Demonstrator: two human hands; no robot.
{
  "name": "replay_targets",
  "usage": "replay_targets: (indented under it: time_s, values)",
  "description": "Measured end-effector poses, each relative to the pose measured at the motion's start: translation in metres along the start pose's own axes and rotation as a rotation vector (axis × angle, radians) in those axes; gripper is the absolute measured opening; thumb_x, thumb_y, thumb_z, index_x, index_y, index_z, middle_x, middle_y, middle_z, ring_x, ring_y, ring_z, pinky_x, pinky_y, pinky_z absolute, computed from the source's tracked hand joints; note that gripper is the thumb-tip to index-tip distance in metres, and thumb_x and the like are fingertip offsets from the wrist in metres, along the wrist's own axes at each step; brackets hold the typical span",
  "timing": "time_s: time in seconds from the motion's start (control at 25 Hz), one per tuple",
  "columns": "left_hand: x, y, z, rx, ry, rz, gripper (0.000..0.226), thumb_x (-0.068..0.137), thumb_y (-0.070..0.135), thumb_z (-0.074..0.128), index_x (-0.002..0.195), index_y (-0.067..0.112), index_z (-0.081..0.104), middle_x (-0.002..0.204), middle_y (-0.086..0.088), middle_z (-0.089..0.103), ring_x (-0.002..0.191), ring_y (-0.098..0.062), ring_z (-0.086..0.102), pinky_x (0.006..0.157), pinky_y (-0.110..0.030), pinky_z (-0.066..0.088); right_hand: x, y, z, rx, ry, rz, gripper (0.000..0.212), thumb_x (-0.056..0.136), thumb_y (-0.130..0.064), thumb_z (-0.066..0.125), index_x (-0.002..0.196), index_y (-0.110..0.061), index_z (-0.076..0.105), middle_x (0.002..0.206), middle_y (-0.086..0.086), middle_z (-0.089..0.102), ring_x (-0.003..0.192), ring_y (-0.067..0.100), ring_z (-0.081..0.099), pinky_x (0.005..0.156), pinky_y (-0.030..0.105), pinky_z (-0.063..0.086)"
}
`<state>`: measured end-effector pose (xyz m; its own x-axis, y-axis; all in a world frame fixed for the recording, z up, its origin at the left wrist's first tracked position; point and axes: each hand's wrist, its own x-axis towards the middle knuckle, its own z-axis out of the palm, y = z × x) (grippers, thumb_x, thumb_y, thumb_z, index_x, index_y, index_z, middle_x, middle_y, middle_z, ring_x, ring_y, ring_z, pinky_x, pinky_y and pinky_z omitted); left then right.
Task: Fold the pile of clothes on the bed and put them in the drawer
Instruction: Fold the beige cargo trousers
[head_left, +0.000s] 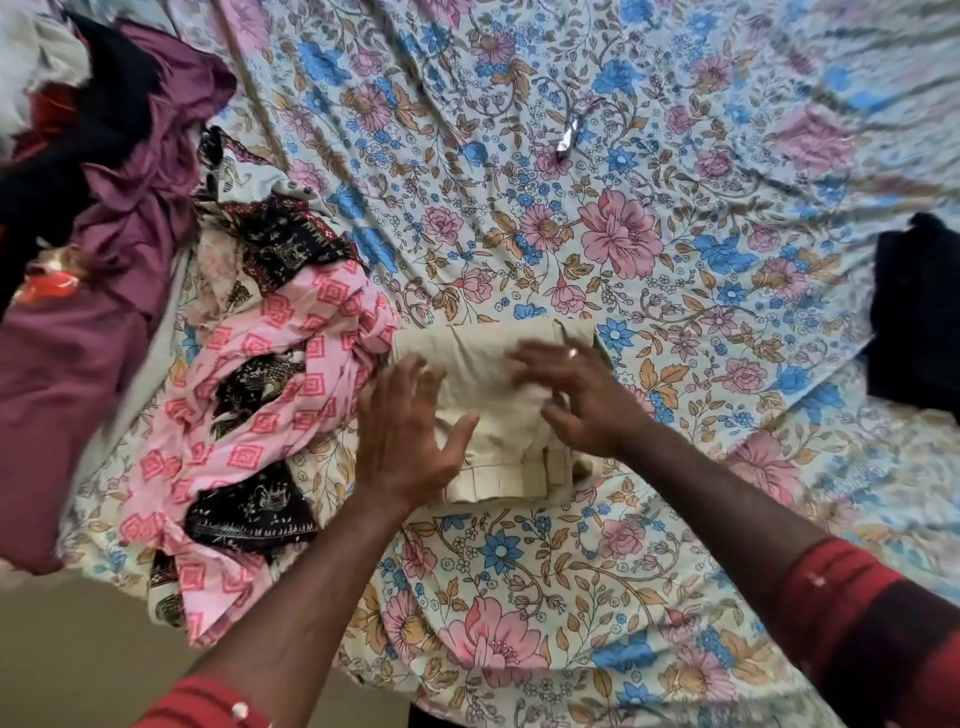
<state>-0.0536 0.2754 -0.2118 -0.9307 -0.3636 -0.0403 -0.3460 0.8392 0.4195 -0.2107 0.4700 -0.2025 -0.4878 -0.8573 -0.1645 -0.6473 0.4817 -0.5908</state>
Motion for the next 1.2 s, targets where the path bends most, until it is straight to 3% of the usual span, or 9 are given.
replay_targets:
  time_s: [0.08,0.16,0.32,0.44,0.52,0.6,0.8,0.96,1.2]
  values:
    - [0.010,0.014,0.010,0.075,-0.149,0.085,0.075,0.101,0.060,0.034,0.162,0.022,0.014,0.170,-0.004,-0.002,0.155,-0.027,0.005,0.122,-0.058,0.012,0.017,-0.020,0.015,-0.143,0.077,0.126,0.055,0.103,-0.040,0.030,0.158,-0.039,0.032,0.172,-0.008,0.006,0.159,0.012,-0.002,0.125,0.051,-0.012]
    - [0.013,0.007,0.025,0.164,-0.350,0.068,0.078,0.103,0.066,0.021,0.159,0.031,-0.020,0.163,0.002,-0.037,0.153,-0.022,-0.026,0.122,-0.064,-0.005,0.021,-0.020,0.036,-0.329,-0.044,0.235,0.056,0.108,-0.055,0.015,0.161,-0.047,-0.003,0.168,-0.008,-0.024,0.155,0.016,-0.025,0.121,0.061,-0.016]
    - [0.017,-0.019,0.035,0.180,-0.524,-0.001,0.079,0.097,0.074,0.018,0.151,0.042,-0.030,0.158,0.004,-0.046,0.150,-0.019,-0.033,0.116,-0.073,-0.009,0.002,0.013,0.050,-0.296,-0.054,0.504,0.059,0.102,-0.072,0.013,0.151,-0.060,-0.019,0.162,-0.012,-0.040,0.150,0.020,-0.036,0.116,0.070,-0.017]
    - [0.005,-0.008,0.027,0.013,-0.354,-0.066,0.092,0.095,0.069,0.048,0.161,0.038,-0.009,0.166,0.000,-0.028,0.155,-0.023,-0.016,0.117,-0.066,-0.001,-0.011,0.005,0.057,-0.124,0.095,0.665,0.081,0.095,-0.080,0.033,0.155,-0.056,-0.016,0.165,-0.009,-0.034,0.154,0.027,-0.026,0.115,0.069,-0.012]
    - [-0.006,-0.004,0.022,-0.202,-0.148,-0.306,0.102,0.081,0.058,0.076,0.158,0.033,0.013,0.166,-0.008,0.006,0.150,-0.029,0.015,0.116,-0.058,0.022,-0.016,-0.009,0.060,0.113,0.305,0.898,0.109,0.083,-0.079,0.061,0.161,-0.040,-0.004,0.171,0.002,-0.010,0.156,0.034,0.004,0.119,0.062,0.012]
    - [-0.011,-0.005,0.021,-0.497,-0.124,-0.603,0.111,0.070,0.047,0.089,0.155,0.030,0.019,0.160,-0.010,0.029,0.142,-0.032,0.037,0.114,-0.055,0.036,-0.018,-0.014,0.061,0.326,0.403,1.085,0.120,0.072,-0.069,0.080,0.159,-0.022,0.012,0.165,0.013,0.019,0.149,0.036,0.026,0.115,0.053,0.031]
    - [0.004,-0.020,0.013,-1.083,-0.289,-0.941,0.088,0.060,0.033,0.094,0.133,0.015,0.049,0.125,-0.008,0.068,0.115,-0.032,0.065,0.107,-0.055,0.047,-0.018,-0.009,0.055,0.833,0.342,1.227,0.103,0.060,-0.052,0.095,0.137,-0.006,0.044,0.129,0.019,0.063,0.109,0.038,0.066,0.094,0.052,0.057]
    - [0.004,-0.021,0.003,-1.199,-0.454,-0.961,0.071,0.058,0.020,0.091,0.121,0.002,0.063,0.102,-0.016,0.077,0.095,-0.035,0.075,0.092,-0.058,0.057,-0.021,-0.031,0.050,0.957,0.226,1.081,0.057,0.073,-0.030,0.091,0.115,-0.003,0.063,0.099,0.010,0.074,0.078,0.021,0.073,0.056,0.025,0.057]
    - [-0.012,0.013,0.004,-1.183,-0.330,-0.770,0.083,0.062,0.024,0.089,0.134,0.007,0.051,0.114,-0.016,0.073,0.097,-0.029,0.076,0.083,-0.051,0.062,-0.056,-0.024,0.046,1.029,0.244,0.994,0.047,0.076,-0.027,0.089,0.110,-0.006,0.064,0.099,0.010,0.075,0.086,0.027,0.075,0.075,0.038,0.063]
